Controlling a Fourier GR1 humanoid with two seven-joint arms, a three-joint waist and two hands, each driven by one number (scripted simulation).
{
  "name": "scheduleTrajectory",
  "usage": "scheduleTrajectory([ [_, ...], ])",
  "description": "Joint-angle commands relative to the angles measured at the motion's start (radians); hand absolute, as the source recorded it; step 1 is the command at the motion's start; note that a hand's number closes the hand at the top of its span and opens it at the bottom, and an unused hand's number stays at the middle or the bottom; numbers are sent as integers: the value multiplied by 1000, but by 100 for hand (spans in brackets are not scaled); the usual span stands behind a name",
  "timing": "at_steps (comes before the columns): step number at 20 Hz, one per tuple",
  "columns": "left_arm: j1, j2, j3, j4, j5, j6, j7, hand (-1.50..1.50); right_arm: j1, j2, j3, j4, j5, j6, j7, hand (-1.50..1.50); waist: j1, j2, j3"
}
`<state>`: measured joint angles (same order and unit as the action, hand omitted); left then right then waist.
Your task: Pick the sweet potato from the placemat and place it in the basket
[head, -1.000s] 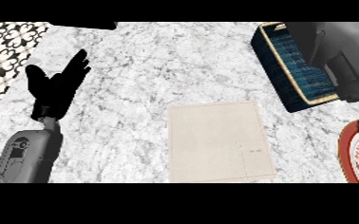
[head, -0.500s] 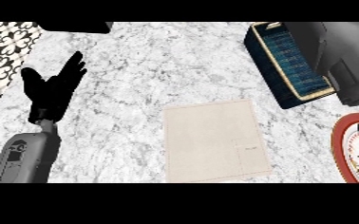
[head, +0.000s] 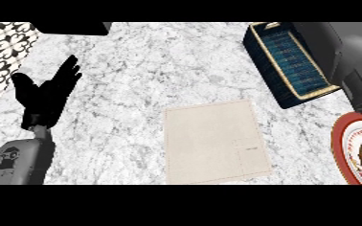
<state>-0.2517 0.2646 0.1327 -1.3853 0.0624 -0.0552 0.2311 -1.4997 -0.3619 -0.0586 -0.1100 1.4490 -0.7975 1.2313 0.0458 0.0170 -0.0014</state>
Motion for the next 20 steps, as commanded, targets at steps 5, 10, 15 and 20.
scheduleTrajectory([
  [5,-6,-6,-3,6,-6,5,4,0,77,8,-31,-35,9,-117,250,-150,-16,-5,1],
  [10,11,-8,-2,2,-10,3,-13,0,86,30,-25,-81,38,-167,211,-150,-16,-8,0],
  [15,6,22,23,0,5,-10,0,0,102,-40,-57,-151,74,-289,256,-150,-32,-14,0],
  [20,54,4,30,10,4,6,-10,0,164,-63,-131,-256,79,-399,257,-150,-72,-34,0],
])
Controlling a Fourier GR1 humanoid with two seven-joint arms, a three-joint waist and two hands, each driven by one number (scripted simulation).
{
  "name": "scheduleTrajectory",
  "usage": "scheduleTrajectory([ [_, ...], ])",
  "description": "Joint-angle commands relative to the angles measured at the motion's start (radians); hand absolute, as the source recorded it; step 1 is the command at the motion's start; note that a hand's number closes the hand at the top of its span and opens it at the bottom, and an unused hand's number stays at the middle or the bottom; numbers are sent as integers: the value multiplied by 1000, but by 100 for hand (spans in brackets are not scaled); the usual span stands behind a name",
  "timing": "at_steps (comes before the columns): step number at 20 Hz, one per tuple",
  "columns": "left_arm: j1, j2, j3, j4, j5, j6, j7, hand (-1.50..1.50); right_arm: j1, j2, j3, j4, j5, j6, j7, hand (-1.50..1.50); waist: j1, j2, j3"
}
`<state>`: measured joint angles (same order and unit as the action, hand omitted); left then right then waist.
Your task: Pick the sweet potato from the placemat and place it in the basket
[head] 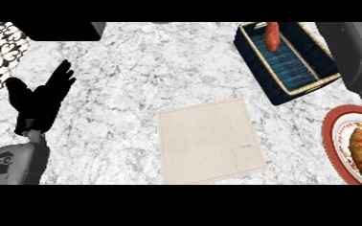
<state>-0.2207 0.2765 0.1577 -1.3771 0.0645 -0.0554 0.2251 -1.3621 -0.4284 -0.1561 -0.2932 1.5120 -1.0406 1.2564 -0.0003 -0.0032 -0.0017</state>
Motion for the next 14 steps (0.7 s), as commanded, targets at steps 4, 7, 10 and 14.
scheduleTrajectory([
  [4,45,16,34,4,12,4,5,0,53,14,-95,-156,25,-121,214,-150,-59,-32,-1],
  [7,85,9,33,-1,6,13,7,0,110,74,-139,-228,-8,-120,170,-150,-85,-46,0],
  [10,81,12,38,-21,7,21,17,0,193,194,-139,-278,-1,-99,142,-150,-95,-50,0],
  [14,101,29,56,-20,8,17,10,0,240,265,-144,-384,-19,-61,104,-150,-124,-63,-1],
])
